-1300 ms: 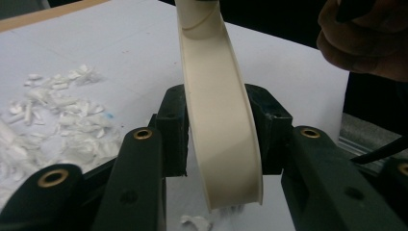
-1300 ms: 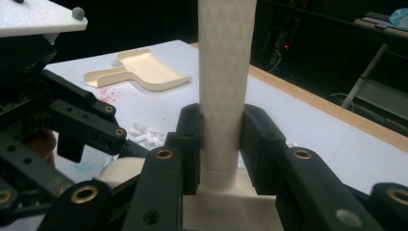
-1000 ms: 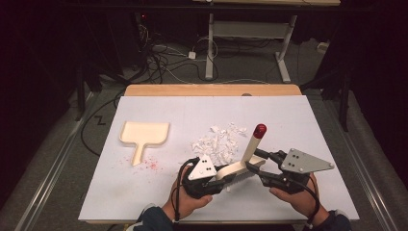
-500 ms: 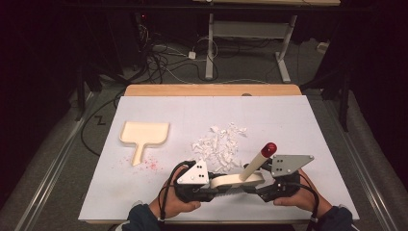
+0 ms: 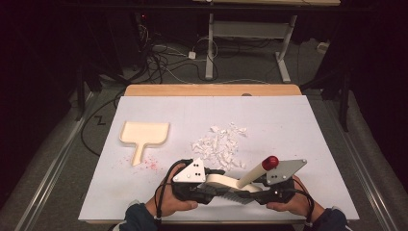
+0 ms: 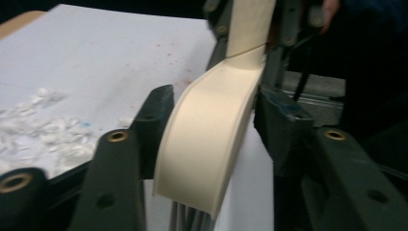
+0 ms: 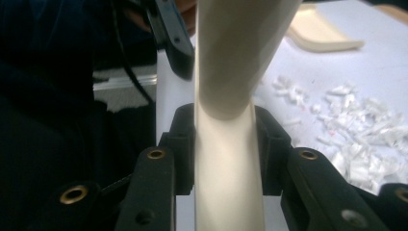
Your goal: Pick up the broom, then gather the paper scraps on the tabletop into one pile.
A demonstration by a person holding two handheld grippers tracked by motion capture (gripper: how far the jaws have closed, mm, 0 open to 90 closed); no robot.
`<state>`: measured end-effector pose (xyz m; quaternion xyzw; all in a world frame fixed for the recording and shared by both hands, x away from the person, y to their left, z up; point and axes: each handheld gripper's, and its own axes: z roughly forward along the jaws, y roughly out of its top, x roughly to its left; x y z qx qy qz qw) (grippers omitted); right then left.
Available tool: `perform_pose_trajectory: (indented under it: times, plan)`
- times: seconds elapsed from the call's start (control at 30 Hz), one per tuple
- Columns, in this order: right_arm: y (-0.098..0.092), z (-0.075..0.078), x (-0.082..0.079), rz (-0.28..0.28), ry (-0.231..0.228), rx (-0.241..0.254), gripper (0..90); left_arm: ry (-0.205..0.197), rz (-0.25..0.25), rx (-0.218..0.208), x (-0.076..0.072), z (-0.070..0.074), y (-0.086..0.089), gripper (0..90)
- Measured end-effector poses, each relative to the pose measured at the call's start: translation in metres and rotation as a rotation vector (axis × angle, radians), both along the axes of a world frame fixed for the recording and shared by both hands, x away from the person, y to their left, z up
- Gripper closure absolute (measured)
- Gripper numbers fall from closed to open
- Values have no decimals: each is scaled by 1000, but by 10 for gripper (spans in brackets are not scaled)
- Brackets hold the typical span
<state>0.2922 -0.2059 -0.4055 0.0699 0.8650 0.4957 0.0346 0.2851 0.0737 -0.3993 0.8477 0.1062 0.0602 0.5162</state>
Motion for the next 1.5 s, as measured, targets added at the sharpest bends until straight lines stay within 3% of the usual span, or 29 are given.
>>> perform_pose_trajectory:
  times: [0.03,0.1,0.17,0.2,0.23,0.4,0.47,0.73,0.8,0.87,0.93,1.1,1.37,1.5]
  plan:
    - [1,2,-1,-14,-26,7,677,-17,25,6,0,1,3,421]
    - [0,6,-3,-64,-21,9,677,-60,98,25,-2,1,10,297]
    - [-4,9,0,-106,-41,9,677,-105,169,53,-2,-1,19,261]
    - [-6,10,1,-131,-24,12,676,-105,169,53,-2,-1,19,225]
    - [-9,11,2,-158,-26,16,676,-142,225,65,-4,-3,28,202]
    - [-21,15,10,-232,-40,7,676,-197,320,82,-7,-11,49,177]
    - [-29,17,15,-278,-45,8,676,-221,380,114,-8,-16,59,174]
    - [-46,24,26,-392,-74,3,676,-193,564,153,-17,-38,99,175]
    - [-50,24,27,-426,-76,15,676,-198,623,182,-23,-52,111,175]
    - [-53,26,28,-454,-77,31,676,-199,634,208,-25,-58,113,176]
    - [-54,27,29,-463,-82,29,677,-193,649,265,-28,-67,117,176]
    - [-59,29,34,-509,-110,20,677,-179,655,252,-35,-70,124,173]
    - [-64,27,45,-558,-129,-17,677,-168,646,276,-39,-73,125,172]
    - [-67,24,59,-597,-138,-48,677,-164,643,278,-38,-74,126,172]
